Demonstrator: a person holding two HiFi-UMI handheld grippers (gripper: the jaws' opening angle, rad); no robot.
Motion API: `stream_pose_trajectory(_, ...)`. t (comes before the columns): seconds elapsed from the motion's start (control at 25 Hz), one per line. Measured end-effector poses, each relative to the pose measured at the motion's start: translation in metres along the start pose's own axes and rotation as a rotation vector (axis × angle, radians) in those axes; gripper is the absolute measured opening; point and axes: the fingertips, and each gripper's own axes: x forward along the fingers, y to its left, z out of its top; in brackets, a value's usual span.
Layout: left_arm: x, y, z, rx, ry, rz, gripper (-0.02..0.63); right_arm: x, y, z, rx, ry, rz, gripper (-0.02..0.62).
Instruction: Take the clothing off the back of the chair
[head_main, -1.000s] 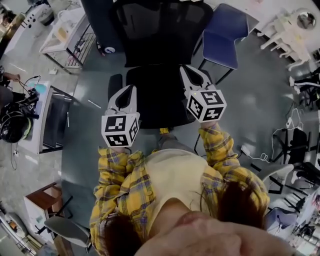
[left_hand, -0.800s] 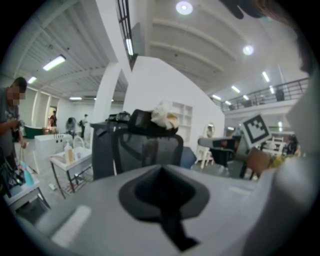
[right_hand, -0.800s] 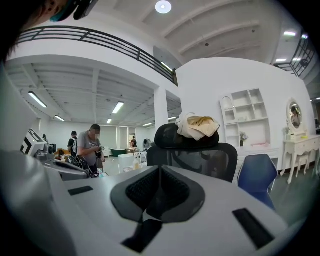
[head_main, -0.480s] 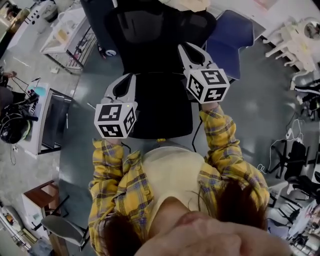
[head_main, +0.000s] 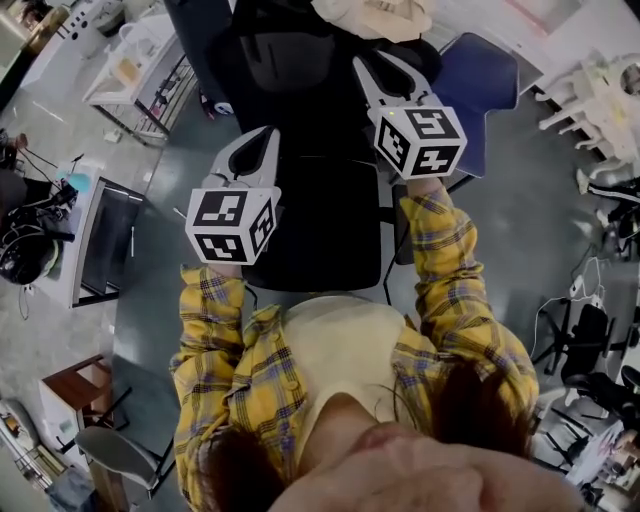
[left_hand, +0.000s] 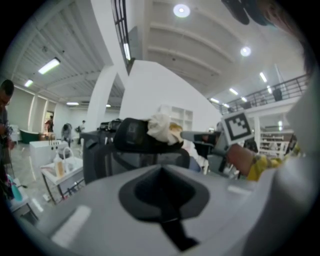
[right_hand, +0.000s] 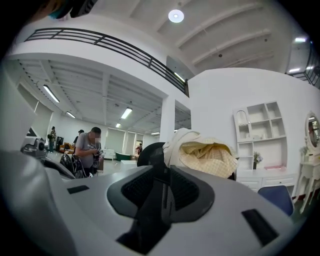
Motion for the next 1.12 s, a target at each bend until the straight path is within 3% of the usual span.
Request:
stream_pose_trajectory(0.44,0.039,0.012,0.026,0.021,-0.032,0.017,0.005,0.043,-0.021,0.024,-0.049,-0.04,0.007,0.108)
stream_pose_trajectory(0.72,0.056,0.018,0.034,0.019,-0.045,0.018,0.005,0.069,-0.04,0.022,-0.123,-0.007,-0.048,0.211)
stream_pose_trajectory(1.12,0.067,0.035,0.052,0.015,-0.074,0.042,0.005,0.096,-0.052,0.011,-0.096,0.042,-0.071,0.256)
